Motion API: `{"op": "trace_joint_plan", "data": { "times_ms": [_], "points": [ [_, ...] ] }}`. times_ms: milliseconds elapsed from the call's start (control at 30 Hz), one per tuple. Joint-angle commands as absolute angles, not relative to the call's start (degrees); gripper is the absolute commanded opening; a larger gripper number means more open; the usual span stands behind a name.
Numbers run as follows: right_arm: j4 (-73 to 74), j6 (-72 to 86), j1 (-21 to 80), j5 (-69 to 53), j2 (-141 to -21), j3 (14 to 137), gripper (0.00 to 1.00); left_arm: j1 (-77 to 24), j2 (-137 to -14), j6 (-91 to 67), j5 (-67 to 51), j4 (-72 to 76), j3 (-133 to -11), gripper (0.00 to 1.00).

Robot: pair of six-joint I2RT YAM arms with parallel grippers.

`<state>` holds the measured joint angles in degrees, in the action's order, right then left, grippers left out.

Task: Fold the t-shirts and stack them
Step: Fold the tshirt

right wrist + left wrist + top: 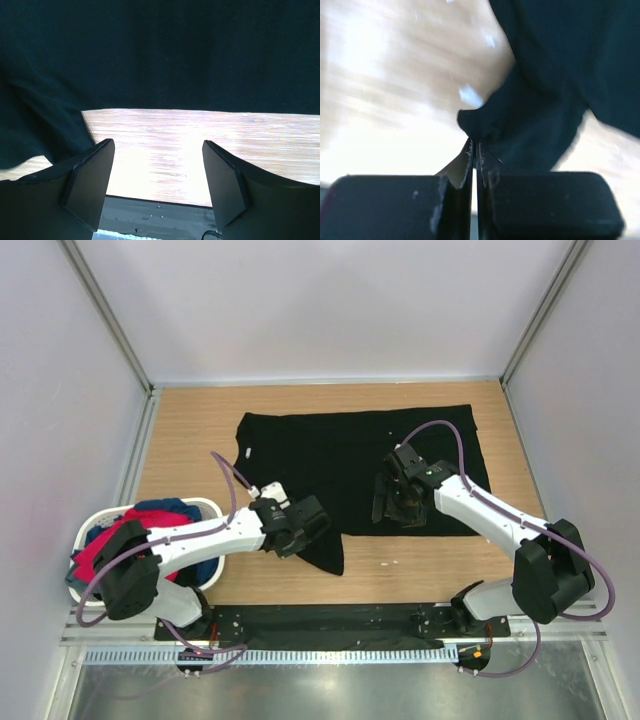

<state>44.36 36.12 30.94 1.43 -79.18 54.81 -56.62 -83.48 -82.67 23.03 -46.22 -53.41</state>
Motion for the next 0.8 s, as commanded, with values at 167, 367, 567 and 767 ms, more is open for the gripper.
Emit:
{"op": "trace_joint_plan", "data": {
  "times_ms": [167, 367, 567, 767],
  "points": [
    [44.5, 36.0, 30.8, 2.6, -79.6, 54.8, 0.77, -65.8, -78.4, -103.1, 23.8, -69.9, -53.5, 0.00],
    [44.7, 35.8, 30.8, 3.0, -79.6, 54.1, 0.77, -67.7, -76.6, -109.9, 22.2, -73.4, -50.4, 0.00],
    [45.4, 36.0, 30.8, 3.6, -79.7, 54.4, 0.79, -68.4, -74.5, -108.3, 21.4, -71.8, -48.8, 0.14],
    [46.4, 35.5, 30.8, 4.3, -80.1, 56.1, 0.80, -68.4, -68.5, -104.5, 29.6, -76.0, -52.8, 0.61]
  ]
}}
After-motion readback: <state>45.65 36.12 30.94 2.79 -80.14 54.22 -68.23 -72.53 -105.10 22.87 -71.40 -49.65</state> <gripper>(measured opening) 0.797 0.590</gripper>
